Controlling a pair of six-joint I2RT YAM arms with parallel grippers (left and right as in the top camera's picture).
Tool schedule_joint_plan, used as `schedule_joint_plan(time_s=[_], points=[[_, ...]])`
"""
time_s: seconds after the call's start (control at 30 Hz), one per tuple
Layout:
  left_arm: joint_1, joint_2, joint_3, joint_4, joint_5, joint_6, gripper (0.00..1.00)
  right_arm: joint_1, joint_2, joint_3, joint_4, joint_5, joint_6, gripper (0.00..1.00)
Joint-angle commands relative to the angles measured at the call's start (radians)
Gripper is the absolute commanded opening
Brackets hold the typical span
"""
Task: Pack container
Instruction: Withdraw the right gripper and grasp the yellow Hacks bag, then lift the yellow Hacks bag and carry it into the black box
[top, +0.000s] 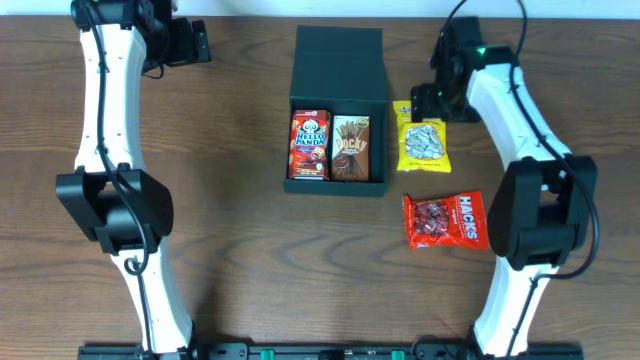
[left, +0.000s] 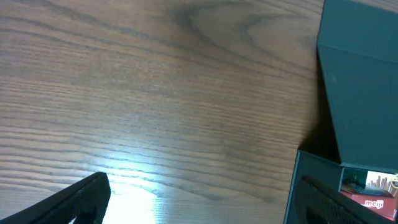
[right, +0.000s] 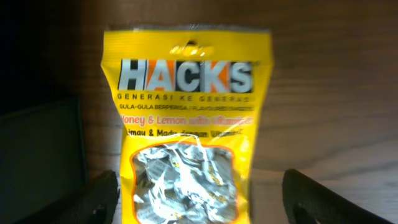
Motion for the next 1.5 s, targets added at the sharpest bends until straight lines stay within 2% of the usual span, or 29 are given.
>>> schedule_joint_plan(time_s=[0.0, 0.2, 0.4, 0.47, 0.5, 0.67, 0.83, 1.03, 1.27, 1.47], points=[[0.003, 0.009, -0.006, 0.0, -0.004, -0.001, 0.95, 0.016, -0.006, -0.049, 0.055, -0.021, -0.006, 0.88], [0.003, 0.009, -0.006, -0.001, -0.003, -0.001, 0.95, 0.014, 0.002, -0.117, 0.152, -0.021, -0.006, 0.86], [0.003, 0.009, -0.006, -0.001, -0.003, -0.001, 0.95, 0.023, 0.043, -0.136, 0.169, -0.021, -0.006, 0.75], [0.003, 0.009, -0.006, -0.003, -0.003, -0.001, 0.95, 0.023, 0.06, -0.136, 0.167, -0.021, -0.006, 0.67], [0.003, 0.009, -0.006, -0.005, -0.003, -0.001, 0.95, 0.024, 0.07, -0.136, 0.167, -0.021, -0.005, 0.58], [0.003, 0.009, -0.006, -0.008, -0.003, -0.001, 0.95, 0.024, 0.084, -0.136, 0.167, -0.021, 0.002, 0.28], [0.003, 0.009, -0.006, -0.008, -0.003, -0.001, 0.96, 0.023, 0.084, -0.135, 0.167, -0.021, 0.006, 0.02], [0.002, 0.009, -0.006, -0.008, -0.003, -0.002, 0.95, 0.023, 0.083, -0.071, 0.099, -0.021, 0.04, 0.01], [0.002, 0.009, -0.006, -0.007, -0.003, -0.001, 0.95, 0.05, 0.083, 0.262, -0.192, -0.021, 0.043, 0.01], [0.002, 0.009, -0.006, -0.003, -0.003, -0.001, 0.95, 0.118, 0.083, 0.496, -0.347, -0.021, 0.043, 0.01]])
